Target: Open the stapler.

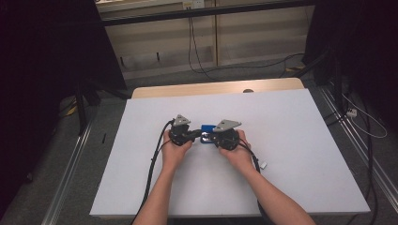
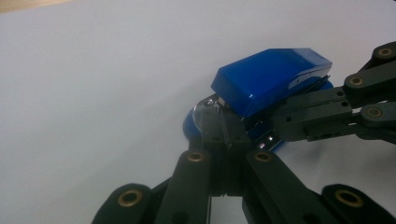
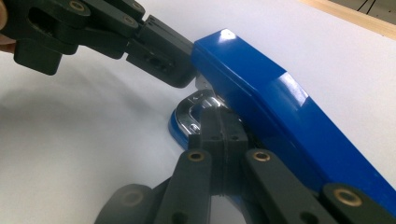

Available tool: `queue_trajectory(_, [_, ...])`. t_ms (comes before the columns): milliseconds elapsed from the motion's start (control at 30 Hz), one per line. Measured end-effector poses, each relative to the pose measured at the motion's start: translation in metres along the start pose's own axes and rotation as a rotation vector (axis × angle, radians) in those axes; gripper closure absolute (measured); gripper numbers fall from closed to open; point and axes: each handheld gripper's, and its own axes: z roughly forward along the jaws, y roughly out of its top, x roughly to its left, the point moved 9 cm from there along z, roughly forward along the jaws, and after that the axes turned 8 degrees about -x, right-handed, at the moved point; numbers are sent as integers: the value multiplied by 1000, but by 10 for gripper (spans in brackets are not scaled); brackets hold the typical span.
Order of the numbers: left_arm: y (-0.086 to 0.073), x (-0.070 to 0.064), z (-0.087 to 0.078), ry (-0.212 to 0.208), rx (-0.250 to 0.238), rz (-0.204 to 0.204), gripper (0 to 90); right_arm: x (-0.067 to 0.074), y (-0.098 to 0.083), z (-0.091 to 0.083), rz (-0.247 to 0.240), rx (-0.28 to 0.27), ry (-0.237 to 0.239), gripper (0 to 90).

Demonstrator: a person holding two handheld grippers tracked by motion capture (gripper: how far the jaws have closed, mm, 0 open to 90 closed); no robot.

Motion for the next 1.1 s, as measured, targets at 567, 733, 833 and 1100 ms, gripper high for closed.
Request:
queue_trajectory(567, [30, -13, -8, -12, -51, 41, 900, -3, 0, -1, 34, -27, -13, 900])
queue_trajectory(733, [34, -15, -9, -13, -56, 56, 900, -5, 10, -5, 87, -100, -24, 900])
queue_trajectory(833, [36, -16, -8, -14, -53, 62, 900, -4, 15, -4, 93, -121, -23, 900])
queue_trajectory(1100, [37, -16, -8, -17, -52, 57, 900, -7, 17, 2, 87, -136, -66, 900])
